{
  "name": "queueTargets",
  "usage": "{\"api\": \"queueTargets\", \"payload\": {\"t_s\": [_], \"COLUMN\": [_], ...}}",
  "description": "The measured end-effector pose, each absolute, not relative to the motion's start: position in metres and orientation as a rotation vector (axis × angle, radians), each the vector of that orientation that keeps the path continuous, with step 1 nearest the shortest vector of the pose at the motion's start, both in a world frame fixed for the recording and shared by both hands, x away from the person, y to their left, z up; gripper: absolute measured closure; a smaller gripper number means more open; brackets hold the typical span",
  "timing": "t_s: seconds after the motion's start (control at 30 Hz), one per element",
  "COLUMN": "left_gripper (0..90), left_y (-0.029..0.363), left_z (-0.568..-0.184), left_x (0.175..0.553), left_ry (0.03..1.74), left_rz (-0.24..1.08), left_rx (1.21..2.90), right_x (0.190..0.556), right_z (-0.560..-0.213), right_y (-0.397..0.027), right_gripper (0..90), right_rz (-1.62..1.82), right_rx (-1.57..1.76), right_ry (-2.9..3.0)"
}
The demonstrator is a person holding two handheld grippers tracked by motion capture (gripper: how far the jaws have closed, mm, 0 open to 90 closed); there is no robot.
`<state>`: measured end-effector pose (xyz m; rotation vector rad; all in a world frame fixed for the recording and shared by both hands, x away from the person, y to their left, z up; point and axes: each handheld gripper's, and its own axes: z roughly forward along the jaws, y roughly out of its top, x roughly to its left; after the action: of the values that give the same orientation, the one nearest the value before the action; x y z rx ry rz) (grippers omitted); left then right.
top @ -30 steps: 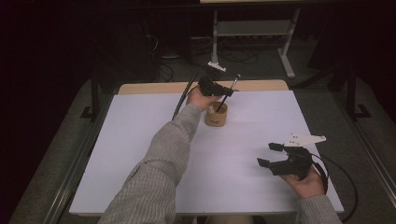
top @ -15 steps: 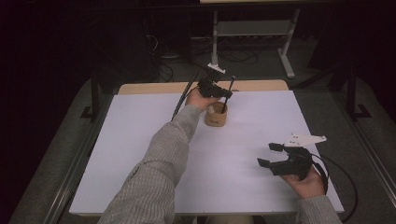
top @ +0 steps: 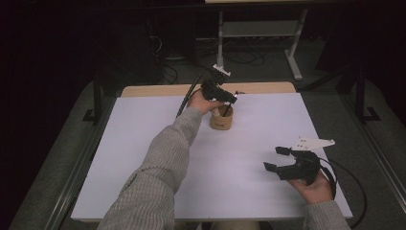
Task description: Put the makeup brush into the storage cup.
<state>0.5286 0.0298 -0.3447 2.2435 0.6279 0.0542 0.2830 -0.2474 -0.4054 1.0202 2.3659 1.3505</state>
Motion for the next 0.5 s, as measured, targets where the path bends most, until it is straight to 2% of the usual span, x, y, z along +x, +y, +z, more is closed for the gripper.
{"api": "queueTargets", "payload": {"t_s": [0.5], "left_gripper": [64.3], "left_y": [0.050], "left_z": [-0.335], "left_x": [0.515], "left_ry": [0.631], "left_rz": [0.059], "left_rx": [2.214], "right_x": [0.285], "right_z": [-0.407], "right_y": [-0.248], "right_gripper": [20.3], "right_rz": [1.346], "right_rx": [1.032], "right_ry": [2.350]}}
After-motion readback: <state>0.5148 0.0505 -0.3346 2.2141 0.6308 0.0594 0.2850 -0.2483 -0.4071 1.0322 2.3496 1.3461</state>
